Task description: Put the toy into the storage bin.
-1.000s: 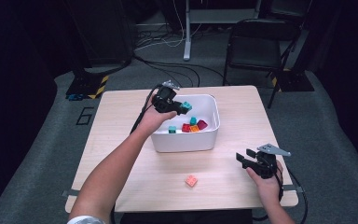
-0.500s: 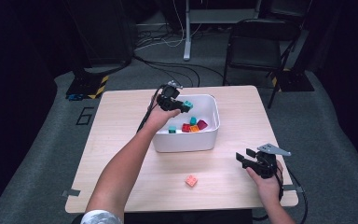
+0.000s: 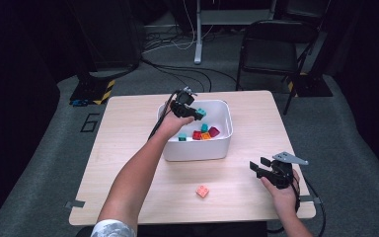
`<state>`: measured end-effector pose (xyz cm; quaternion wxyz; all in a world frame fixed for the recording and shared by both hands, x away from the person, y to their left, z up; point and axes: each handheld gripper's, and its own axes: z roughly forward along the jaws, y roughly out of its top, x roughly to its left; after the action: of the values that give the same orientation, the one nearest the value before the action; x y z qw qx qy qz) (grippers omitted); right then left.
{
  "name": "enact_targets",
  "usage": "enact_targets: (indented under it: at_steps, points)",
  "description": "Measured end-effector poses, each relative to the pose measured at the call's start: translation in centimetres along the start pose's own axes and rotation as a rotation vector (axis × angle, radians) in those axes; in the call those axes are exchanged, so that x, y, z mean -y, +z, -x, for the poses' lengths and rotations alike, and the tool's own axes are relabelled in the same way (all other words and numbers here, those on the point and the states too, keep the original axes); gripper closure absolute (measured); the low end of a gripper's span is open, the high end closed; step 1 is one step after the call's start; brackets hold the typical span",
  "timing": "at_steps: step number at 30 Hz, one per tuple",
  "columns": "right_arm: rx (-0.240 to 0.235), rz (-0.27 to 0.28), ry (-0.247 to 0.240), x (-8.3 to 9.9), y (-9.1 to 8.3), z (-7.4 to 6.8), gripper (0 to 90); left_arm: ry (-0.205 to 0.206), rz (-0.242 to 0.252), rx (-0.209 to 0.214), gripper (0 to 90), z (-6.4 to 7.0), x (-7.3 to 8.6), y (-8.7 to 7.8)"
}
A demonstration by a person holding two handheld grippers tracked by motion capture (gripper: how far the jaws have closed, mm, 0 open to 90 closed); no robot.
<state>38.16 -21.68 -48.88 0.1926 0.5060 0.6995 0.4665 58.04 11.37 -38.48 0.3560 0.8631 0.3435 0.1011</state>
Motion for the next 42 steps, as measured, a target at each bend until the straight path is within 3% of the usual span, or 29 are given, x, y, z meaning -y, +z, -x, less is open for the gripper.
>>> enact_targets:
  at_steps: [10, 19, 22, 24, 30, 31, 39, 42]
  points:
    - [0.004, 0.000, 0.007, 0.0, 0.0, 0.2, 45.0, -0.002, 0.017, -0.014, 54.0, 0.1, 0.0, -1.0]
    - [0.006, -0.002, 0.007, 0.1, 0.0, 0.3, 45.0, 0.024, 0.056, -0.004, 53.4, 1.1, -0.1, -4.3]
    - [0.009, 0.001, 0.007, 0.1, -0.1, 0.3, 45.0, 0.054, 0.065, 0.003, 53.3, 1.8, 0.1, -5.7]
    - [0.010, -0.001, 0.008, 0.1, -0.1, 0.3, 45.0, 0.081, 0.076, 0.005, 53.3, 2.7, 0.6, -7.0]
    - [0.008, -0.003, 0.008, 0.1, 0.0, 0.3, 45.0, 0.095, 0.100, 0.018, 53.3, 3.9, 1.8, -8.7]
    - [0.010, -0.002, 0.009, 0.1, 0.0, 0.3, 45.0, 0.114, 0.103, 0.022, 53.3, 4.5, 2.4, -9.3]
    - [0.015, -0.004, 0.011, 0.2, 0.0, 0.3, 45.0, 0.145, 0.134, 0.049, 53.2, 6.2, 5.0, -10.9]
    - [0.017, -0.005, 0.011, 0.2, 0.0, 0.3, 45.0, 0.152, 0.125, 0.062, 53.2, 6.8, 6.1, -10.9]
